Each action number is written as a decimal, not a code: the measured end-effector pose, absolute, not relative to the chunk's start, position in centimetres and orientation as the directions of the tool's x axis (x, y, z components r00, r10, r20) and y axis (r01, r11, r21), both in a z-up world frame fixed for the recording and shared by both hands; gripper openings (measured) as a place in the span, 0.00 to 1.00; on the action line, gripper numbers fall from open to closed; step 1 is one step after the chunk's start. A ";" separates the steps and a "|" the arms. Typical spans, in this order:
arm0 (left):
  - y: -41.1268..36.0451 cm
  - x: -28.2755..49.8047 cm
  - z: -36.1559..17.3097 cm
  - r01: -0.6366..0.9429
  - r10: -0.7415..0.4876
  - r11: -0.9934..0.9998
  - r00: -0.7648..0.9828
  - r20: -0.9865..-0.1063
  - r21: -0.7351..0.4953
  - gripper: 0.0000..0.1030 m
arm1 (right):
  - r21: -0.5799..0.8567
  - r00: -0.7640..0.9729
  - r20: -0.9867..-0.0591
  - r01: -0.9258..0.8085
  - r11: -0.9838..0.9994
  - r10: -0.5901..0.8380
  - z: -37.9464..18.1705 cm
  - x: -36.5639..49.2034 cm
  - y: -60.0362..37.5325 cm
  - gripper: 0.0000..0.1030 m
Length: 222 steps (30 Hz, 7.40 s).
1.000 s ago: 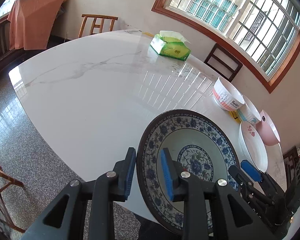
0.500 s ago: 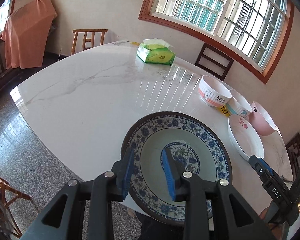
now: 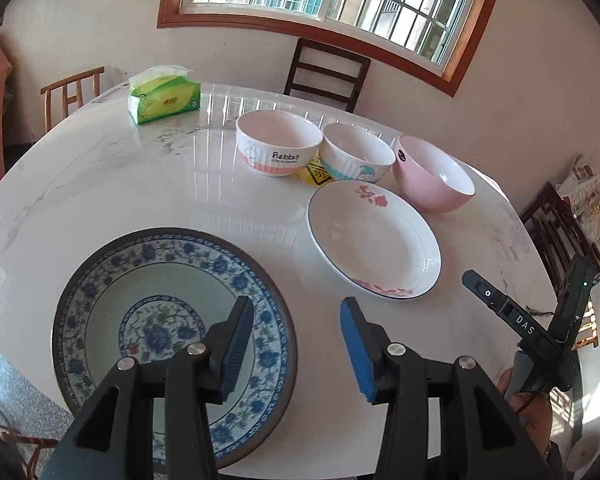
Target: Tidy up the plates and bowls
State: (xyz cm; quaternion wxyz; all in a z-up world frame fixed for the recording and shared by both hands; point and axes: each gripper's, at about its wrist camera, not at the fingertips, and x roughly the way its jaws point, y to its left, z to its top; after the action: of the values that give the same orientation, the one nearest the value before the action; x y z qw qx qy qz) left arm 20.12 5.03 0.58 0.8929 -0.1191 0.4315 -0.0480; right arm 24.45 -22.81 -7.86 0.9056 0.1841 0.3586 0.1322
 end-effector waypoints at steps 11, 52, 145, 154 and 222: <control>2.7 29.9 -1.3 -0.051 -0.210 0.959 0.530 -0.821 -0.278 0.47 | 0.390 0.639 -0.659 -0.158 0.907 0.395 -8.6 29.6 -22.1 0.47; -0.3 32.6 -6.2 -0.095 -0.166 0.967 0.470 -0.867 -0.236 0.28 | 0.341 0.517 -0.741 -0.259 0.904 0.428 -9.1 31.5 -19.7 0.14; 21.4 14.6 -3.6 -0.334 -0.071 0.883 0.598 -0.799 -0.329 0.28 | 0.238 0.434 -0.748 -0.532 0.813 0.502 -6.5 19.8 1.9 0.16; 21.2 15.1 -4.0 -0.323 -0.088 0.885 0.590 -0.803 -0.334 0.28 | 0.206 0.461 -0.744 -0.530 0.823 0.484 -6.6 19.9 1.9 0.16; -9.1 39.5 0.4 -0.107 -0.570 0.760 0.362 -0.737 -0.641 0.48 | 0.299 0.527 -0.774 -0.184 0.936 0.350 1.3 41.5 -31.9 0.47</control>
State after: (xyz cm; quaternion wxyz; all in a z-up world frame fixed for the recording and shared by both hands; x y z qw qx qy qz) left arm 39.47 -9.10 0.45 0.7642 -0.3113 0.5442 -0.1515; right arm 41.53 -31.90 1.26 0.8690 0.0904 0.4615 0.1536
